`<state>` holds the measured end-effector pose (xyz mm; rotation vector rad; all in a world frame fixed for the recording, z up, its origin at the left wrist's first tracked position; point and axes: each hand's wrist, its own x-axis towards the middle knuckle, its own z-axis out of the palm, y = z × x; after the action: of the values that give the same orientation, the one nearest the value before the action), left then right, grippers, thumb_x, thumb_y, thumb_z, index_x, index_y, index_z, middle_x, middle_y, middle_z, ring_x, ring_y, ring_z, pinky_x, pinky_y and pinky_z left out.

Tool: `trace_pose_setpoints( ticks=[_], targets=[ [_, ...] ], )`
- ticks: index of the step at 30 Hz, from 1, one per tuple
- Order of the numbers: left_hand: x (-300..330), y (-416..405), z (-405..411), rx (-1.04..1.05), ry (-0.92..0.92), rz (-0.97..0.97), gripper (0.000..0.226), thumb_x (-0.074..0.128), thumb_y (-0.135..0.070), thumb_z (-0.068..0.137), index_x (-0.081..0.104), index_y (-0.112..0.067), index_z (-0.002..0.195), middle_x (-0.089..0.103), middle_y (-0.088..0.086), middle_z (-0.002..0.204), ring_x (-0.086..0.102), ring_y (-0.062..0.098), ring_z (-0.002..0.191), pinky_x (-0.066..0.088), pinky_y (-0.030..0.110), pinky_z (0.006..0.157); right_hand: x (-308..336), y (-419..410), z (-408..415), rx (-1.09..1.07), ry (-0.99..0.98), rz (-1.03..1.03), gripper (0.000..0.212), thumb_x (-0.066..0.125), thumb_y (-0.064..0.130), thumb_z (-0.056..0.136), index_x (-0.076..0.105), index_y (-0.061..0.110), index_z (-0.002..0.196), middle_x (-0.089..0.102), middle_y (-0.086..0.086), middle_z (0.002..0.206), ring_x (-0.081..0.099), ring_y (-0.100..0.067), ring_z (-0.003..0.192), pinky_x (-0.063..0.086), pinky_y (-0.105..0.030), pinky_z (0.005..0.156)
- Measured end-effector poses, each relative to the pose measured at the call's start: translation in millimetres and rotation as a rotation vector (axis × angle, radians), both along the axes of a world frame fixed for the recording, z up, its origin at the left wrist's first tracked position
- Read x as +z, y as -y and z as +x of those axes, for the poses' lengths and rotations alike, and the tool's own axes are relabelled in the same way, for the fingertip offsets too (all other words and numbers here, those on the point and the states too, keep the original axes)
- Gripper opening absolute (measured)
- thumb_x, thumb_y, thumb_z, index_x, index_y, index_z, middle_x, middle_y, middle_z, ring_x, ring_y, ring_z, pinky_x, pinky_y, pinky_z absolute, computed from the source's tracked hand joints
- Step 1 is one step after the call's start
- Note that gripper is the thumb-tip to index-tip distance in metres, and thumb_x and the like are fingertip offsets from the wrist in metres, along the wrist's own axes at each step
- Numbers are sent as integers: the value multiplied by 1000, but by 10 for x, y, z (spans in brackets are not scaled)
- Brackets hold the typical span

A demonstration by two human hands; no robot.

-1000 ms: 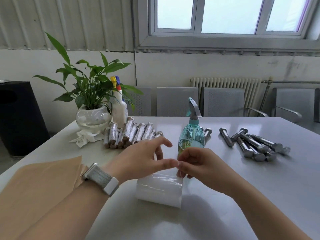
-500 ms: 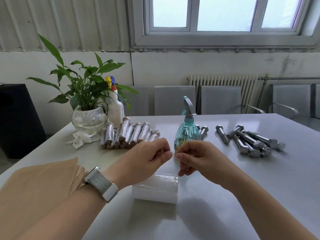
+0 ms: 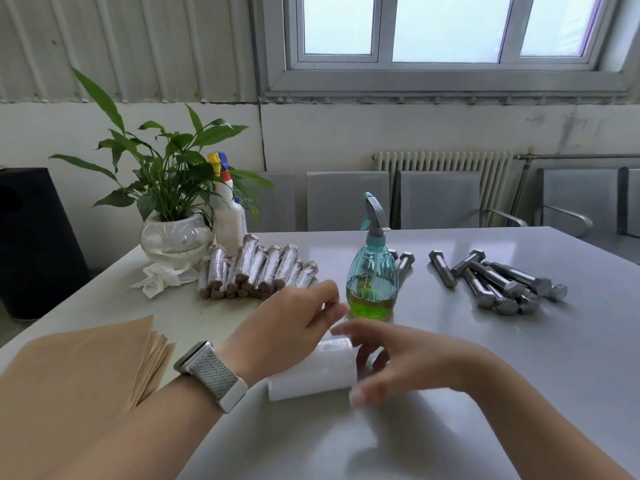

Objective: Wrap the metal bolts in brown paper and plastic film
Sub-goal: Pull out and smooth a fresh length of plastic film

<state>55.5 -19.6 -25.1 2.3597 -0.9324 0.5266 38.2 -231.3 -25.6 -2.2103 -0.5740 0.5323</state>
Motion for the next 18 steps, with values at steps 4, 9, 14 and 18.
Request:
trace_pose_setpoints(
  ticks=[4, 9, 14, 18],
  targets=[
    [-128, -23, 53, 168, -142, -347, 28, 49, -39, 99, 47, -27, 74, 43, -10, 49, 33, 7, 43, 28, 19, 46, -148, -166, 11, -9, 160, 14, 81, 89, 23, 67, 43, 38, 132, 57, 19, 105, 58, 6, 84, 49, -12, 77],
    [-276, -18, 26, 566, -167, -696, 32, 45, -36, 101, 48, -22, 73, 46, -6, 52, 42, 8, 46, 30, 24, 46, -212, -231, -41, -77, 23, 326, 66, 90, 17, 61, 58, 29, 118, 68, 5, 104, 62, -9, 99, 52, -24, 85],
    [-256, 58, -2, 770, -88, -695, 32, 40, -37, 102, 40, -27, 72, 53, -7, 65, 48, 20, 62, 28, 33, 54, -223, -422, -98, -167, -263, 725, 76, 84, 29, 63, 50, 15, 130, 68, -13, 119, 65, -31, 112, 50, -46, 101],
    [-239, -88, 31, 781, -119, -822, 30, 43, -34, 102, 49, -22, 75, 54, -3, 66, 47, 26, 64, 31, 33, 59, -197, -493, -99, -326, -302, 893, 72, 84, 20, 63, 49, 9, 125, 74, -13, 101, 71, -30, 95, 59, -46, 83]
  ],
)
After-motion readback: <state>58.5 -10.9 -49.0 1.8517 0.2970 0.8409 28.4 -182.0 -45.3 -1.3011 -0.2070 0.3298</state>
